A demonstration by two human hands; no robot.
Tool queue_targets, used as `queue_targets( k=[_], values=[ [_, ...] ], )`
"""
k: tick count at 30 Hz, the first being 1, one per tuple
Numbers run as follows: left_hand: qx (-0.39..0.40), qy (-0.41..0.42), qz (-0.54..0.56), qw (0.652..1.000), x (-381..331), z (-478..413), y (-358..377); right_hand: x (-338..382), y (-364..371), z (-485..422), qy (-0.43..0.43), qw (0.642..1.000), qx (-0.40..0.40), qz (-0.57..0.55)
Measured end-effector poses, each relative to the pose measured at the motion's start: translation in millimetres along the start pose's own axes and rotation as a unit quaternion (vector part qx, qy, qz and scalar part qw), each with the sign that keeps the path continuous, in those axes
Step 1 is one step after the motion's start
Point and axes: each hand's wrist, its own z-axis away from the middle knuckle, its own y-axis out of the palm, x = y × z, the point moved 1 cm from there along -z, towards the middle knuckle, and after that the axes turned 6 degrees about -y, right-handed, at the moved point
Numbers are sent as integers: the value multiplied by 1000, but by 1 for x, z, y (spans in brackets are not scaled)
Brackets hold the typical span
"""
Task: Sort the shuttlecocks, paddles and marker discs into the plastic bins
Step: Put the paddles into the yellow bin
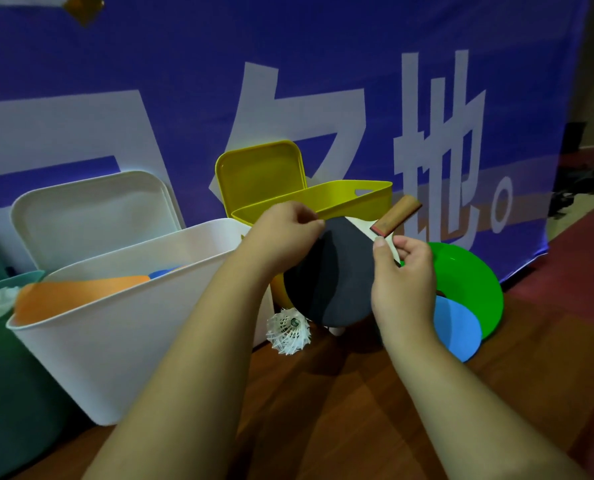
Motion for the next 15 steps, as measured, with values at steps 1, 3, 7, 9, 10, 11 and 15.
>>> queue_targets(
  k=[1,3,7,9,10,11,15],
  values=[
    [-7,2,-15,1000,4,2,0,0,0,0,0,1000,4,-3],
    [-19,8,-37,999,10,2,-1,-1,4,0,3,1000,12,-7],
    [-70,4,113,991,13,-7,-6,-1,5,-2,46,996,63,-36],
    [-119,5,130,984,14,-9,-8,2,6,0,51,995,85,-32],
    [-136,10,130,982,15,-11,-8,3,8,2,50,995,79,-28],
    [-148,19,124,981,16,-11,-9,4,9,4,48,996,71,-29],
    [-201,64,-18,977,25,-14,-12,21,17,-8,54,995,25,-74]
  ],
)
